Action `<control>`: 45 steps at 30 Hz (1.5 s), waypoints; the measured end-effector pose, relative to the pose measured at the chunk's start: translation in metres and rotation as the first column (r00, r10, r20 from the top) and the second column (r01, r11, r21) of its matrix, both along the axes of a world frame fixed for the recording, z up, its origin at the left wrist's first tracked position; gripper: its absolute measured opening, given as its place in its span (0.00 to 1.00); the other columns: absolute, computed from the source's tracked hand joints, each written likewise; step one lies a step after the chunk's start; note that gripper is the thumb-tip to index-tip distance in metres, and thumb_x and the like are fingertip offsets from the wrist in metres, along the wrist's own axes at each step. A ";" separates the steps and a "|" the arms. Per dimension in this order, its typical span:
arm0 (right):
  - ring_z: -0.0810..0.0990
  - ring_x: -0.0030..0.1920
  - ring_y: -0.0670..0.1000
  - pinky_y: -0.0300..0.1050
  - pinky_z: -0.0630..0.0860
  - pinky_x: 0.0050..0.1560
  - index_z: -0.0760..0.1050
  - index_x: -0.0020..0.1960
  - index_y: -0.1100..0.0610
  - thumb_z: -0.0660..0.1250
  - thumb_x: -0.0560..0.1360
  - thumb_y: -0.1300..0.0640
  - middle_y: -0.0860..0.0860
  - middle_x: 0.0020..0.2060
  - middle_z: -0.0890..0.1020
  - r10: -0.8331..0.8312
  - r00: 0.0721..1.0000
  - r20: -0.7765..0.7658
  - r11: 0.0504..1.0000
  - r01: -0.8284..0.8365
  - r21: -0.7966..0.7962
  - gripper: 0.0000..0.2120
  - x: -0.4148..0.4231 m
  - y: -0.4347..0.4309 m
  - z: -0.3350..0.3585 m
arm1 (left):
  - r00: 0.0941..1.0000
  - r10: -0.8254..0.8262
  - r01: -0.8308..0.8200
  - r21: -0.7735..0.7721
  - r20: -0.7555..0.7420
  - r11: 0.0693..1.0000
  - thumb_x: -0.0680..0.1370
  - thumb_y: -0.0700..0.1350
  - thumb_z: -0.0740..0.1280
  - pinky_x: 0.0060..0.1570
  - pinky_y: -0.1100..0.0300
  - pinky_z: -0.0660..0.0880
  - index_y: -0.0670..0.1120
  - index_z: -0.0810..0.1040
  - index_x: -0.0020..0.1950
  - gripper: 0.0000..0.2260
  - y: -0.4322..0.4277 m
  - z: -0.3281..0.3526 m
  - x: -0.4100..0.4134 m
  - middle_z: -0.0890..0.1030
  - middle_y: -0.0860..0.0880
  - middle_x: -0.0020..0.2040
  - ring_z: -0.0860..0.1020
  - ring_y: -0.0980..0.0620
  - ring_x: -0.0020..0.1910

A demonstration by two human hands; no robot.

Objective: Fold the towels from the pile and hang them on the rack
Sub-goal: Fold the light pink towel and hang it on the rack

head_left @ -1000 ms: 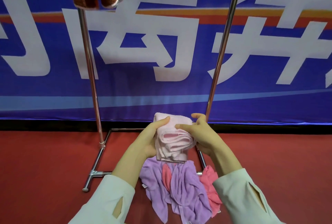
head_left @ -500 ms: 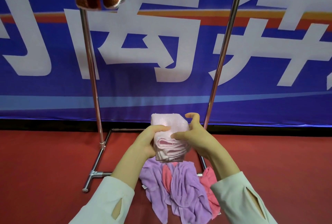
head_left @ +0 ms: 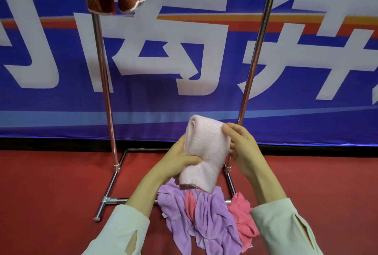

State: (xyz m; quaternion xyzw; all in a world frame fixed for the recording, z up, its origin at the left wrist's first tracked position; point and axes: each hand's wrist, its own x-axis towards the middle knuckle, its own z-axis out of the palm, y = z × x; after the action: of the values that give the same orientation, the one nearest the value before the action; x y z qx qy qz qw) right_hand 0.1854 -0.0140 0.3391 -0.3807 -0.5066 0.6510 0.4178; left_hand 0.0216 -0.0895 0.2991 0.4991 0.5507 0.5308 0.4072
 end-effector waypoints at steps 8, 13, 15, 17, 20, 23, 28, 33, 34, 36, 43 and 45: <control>0.81 0.32 0.43 0.35 0.75 0.31 0.78 0.60 0.60 0.68 0.76 0.61 0.48 0.39 0.84 0.035 0.980 -0.196 0.999 -0.035 0.002 0.13 0.008 -0.003 0.009 | 0.999 -0.025 0.026 -0.018 0.041 1.000 0.69 0.30 0.71 0.53 0.63 0.76 0.53 0.74 0.62 0.26 -0.002 0.000 0.004 0.82 0.54 0.55 0.80 0.58 0.55; 0.84 0.50 0.49 0.40 0.81 0.46 0.76 0.62 0.57 0.72 0.69 0.59 0.53 0.53 0.84 0.175 0.981 -0.082 0.979 -0.164 0.122 0.22 0.020 0.000 0.015 | 0.994 -0.033 0.033 0.002 0.102 0.999 0.69 0.26 0.69 0.54 0.60 0.76 0.51 0.76 0.58 0.25 -0.003 0.005 0.007 0.83 0.51 0.53 0.81 0.53 0.54; 0.83 0.53 0.51 0.42 0.80 0.50 0.77 0.62 0.57 0.74 0.65 0.57 0.53 0.54 0.83 0.189 0.982 0.004 0.968 -0.187 0.166 0.25 0.020 -0.001 0.013 | 0.992 -0.043 0.043 0.000 0.116 0.999 0.68 0.26 0.69 0.51 0.61 0.77 0.51 0.76 0.56 0.24 -0.006 0.006 0.006 0.84 0.52 0.49 0.81 0.55 0.50; 0.83 0.53 0.51 0.42 0.79 0.49 0.78 0.60 0.57 0.73 0.66 0.54 0.53 0.53 0.84 0.206 0.978 0.031 0.962 -0.208 0.174 0.23 0.018 -0.003 0.012 | 0.991 -0.049 0.049 0.000 0.126 0.999 0.68 0.25 0.69 0.47 0.63 0.77 0.50 0.77 0.54 0.24 -0.007 0.006 0.006 0.85 0.53 0.45 0.82 0.56 0.47; 0.84 0.50 0.51 0.42 0.80 0.48 0.81 0.55 0.58 0.72 0.67 0.52 0.53 0.49 0.86 0.216 0.976 -0.001 0.959 -0.212 0.188 0.18 0.016 -0.007 0.012 | 0.990 -0.048 0.049 -0.006 0.135 0.999 0.69 0.23 0.67 0.45 0.64 0.77 0.49 0.77 0.54 0.24 -0.011 0.009 0.005 0.85 0.53 0.45 0.82 0.56 0.46; 0.85 0.45 0.49 0.40 0.81 0.44 0.82 0.48 0.58 0.72 0.69 0.57 0.52 0.44 0.87 0.113 0.992 -0.058 0.966 -0.096 0.241 0.09 0.016 -0.009 0.013 | 0.986 -0.052 0.054 -0.009 0.156 0.999 0.69 0.23 0.66 0.44 0.64 0.77 0.47 0.77 0.55 0.23 -0.013 0.012 0.004 0.84 0.52 0.45 0.83 0.56 0.45; 0.83 0.53 0.52 0.49 0.80 0.55 0.79 0.49 0.58 0.73 0.71 0.51 0.53 0.50 0.84 -0.034 0.999 -0.002 0.974 0.034 0.224 0.12 0.010 -0.005 0.008 | 0.994 -0.005 0.003 0.021 0.109 1.000 0.70 0.26 0.68 0.47 0.61 0.78 0.50 0.77 0.56 0.23 -0.015 0.017 0.010 0.84 0.51 0.49 0.82 0.54 0.49; 0.82 0.54 0.55 0.48 0.79 0.55 0.78 0.54 0.65 0.68 0.75 0.43 0.58 0.52 0.84 0.048 0.991 0.128 0.992 -0.062 0.109 0.24 0.010 -0.008 0.012 | 0.998 0.068 -0.069 0.098 0.018 0.993 0.71 0.26 0.66 0.42 0.69 0.75 0.51 0.78 0.53 0.21 -0.018 0.021 0.015 0.84 0.56 0.45 0.81 0.63 0.45; 0.82 0.55 0.54 0.48 0.78 0.57 0.78 0.58 0.63 0.67 0.75 0.42 0.56 0.53 0.84 0.079 0.989 0.123 0.992 -0.090 0.087 0.24 0.011 -0.009 0.014 | 0.998 0.068 -0.069 0.109 0.008 0.992 0.71 0.26 0.66 0.42 0.69 0.74 0.51 0.78 0.53 0.21 -0.019 0.023 0.015 0.84 0.57 0.44 0.81 0.63 0.45; 0.82 0.55 0.53 0.48 0.77 0.58 0.79 0.59 0.58 0.66 0.75 0.42 0.53 0.52 0.85 0.114 0.987 0.112 0.991 -0.121 0.061 0.23 0.013 -0.013 0.019 | 0.997 0.071 -0.071 0.129 0.004 0.989 0.72 0.27 0.66 0.43 0.69 0.74 0.50 0.78 0.54 0.20 -0.023 0.026 0.018 0.84 0.57 0.45 0.81 0.63 0.46; 0.80 0.48 0.50 0.45 0.75 0.48 0.81 0.51 0.56 0.66 0.78 0.50 0.50 0.45 0.85 0.193 0.980 0.040 0.979 -0.195 0.065 0.11 0.006 -0.035 0.049 | 0.986 0.159 -0.150 0.161 -0.045 0.976 0.69 0.38 0.74 0.50 0.64 0.78 0.55 0.75 0.56 0.20 -0.046 0.036 0.015 0.82 0.53 0.53 0.81 0.58 0.52; 0.80 0.51 0.50 0.44 0.75 0.49 0.81 0.52 0.54 0.64 0.78 0.50 0.49 0.49 0.85 0.233 0.967 0.101 0.958 -0.246 0.146 0.10 0.000 -0.044 0.070 | 0.976 0.151 -0.134 0.112 -0.159 0.985 0.68 0.42 0.77 0.58 0.58 0.76 0.56 0.70 0.63 0.28 -0.057 0.046 0.007 0.80 0.53 0.60 0.78 0.56 0.58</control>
State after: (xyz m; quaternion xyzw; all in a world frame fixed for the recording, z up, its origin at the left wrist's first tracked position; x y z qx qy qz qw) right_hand 0.1853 -0.0578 0.4095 -0.3089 -0.6157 0.6385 0.3432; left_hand 0.0283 -0.1460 0.3449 0.5209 0.5897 0.5422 0.2948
